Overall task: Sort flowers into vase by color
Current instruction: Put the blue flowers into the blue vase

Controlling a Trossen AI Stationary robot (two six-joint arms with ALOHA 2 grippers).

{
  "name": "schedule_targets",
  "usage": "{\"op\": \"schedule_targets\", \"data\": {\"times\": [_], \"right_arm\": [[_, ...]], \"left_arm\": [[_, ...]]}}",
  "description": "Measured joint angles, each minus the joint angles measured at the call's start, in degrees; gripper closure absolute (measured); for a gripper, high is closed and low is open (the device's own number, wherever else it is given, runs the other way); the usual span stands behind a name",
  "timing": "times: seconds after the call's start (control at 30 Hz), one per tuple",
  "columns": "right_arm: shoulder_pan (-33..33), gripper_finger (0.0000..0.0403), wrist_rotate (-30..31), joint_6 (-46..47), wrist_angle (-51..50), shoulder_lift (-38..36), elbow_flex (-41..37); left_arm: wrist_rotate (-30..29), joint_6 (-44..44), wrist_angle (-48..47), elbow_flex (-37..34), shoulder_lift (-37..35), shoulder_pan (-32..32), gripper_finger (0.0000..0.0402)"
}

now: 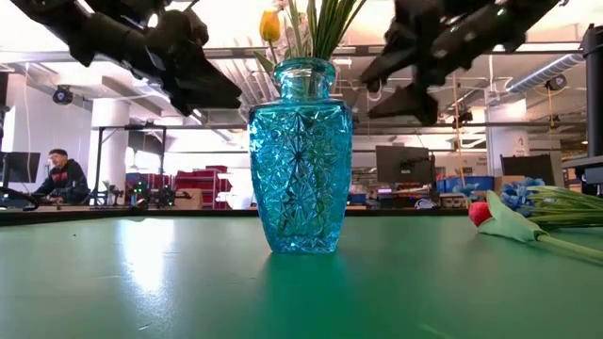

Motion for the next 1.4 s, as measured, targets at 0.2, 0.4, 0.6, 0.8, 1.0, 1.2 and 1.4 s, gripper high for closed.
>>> {"op": "schedule_targets", "data": {"times": [0.2,0.4,0.6,0.8,1.0,1.2,1.4], "right_arm": [[6.2,0.0119,4.3,10.4,-10.6,-5.5,1.2],[14.3,0.0133,4.7,25.1,-25.0,-6.7,4.6],[24.6,0.0146,4.6,37.0,-39.2,-2.9,8.8],[32.7,0.0156,4.6,46.8,-55.8,3.4,15.7],[37.5,0.0156,4.4,50.7,-69.5,8.6,20.8],[39.2,0.0145,4.2,54.4,-71.4,9.8,20.5],[39.4,0.0113,4.1,56.4,-71.5,8.1,18.1]], "left_arm": [[-7.2,-4.7,-0.7,-0.2,0.0,-8.5,0.0231],[-13.6,-12.1,-2.4,-0.3,0.6,-18.1,0.0231],[-19.1,-18.8,-2.3,-0.2,1.2,-26.4,0.0231],[-22.0,-23.6,-1.2,-0.2,2.5,-31.8,0.0231],[-22.1,-24.3,3.5,-0.1,5.4,-34.7,0.0231],[-22.1,-24.4,7.7,-0.1,9.5,-35.7,0.0231],[-22.0,-23.6,12.4,-0.1,13.0,-35.8,0.0231]]}}
